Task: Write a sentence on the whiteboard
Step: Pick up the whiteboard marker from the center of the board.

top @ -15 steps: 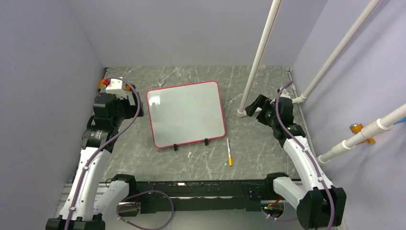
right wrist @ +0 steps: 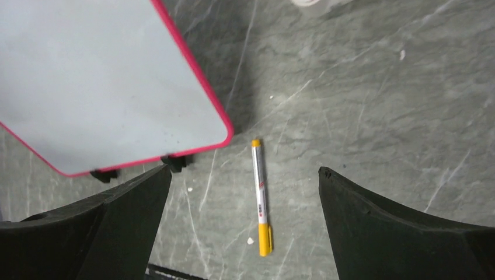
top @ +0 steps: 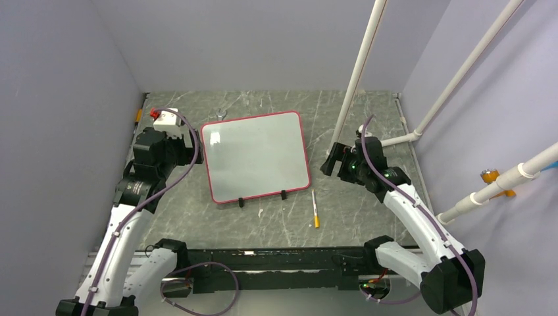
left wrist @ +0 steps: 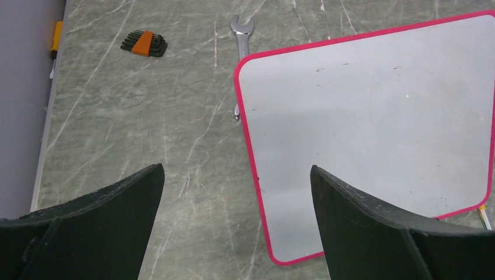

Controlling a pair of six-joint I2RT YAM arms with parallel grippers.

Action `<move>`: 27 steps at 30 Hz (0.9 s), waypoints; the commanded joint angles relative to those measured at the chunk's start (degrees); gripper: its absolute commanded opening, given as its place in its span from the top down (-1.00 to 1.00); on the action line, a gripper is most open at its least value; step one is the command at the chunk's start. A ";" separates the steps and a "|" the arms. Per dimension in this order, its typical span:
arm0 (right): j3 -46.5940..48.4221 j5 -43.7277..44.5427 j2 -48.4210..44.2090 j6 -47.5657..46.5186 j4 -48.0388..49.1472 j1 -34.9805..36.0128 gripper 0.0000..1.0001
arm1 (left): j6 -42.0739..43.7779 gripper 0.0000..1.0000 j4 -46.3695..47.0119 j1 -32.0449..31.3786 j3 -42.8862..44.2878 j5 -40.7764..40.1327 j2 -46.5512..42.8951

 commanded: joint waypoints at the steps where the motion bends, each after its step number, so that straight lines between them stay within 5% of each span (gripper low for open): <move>1: 2.85 1.82 0.37 -0.98 -3.83 2.99 -0.99 | 1.03 -0.98 0.30 -1.36 1.07 -1.41 -0.86; 27: -3.47 -2.44 16.95 -2.21 3.69 11.79 -0.15 | 2.10 -0.98 -0.61 -4.66 1.48 -1.94 0.24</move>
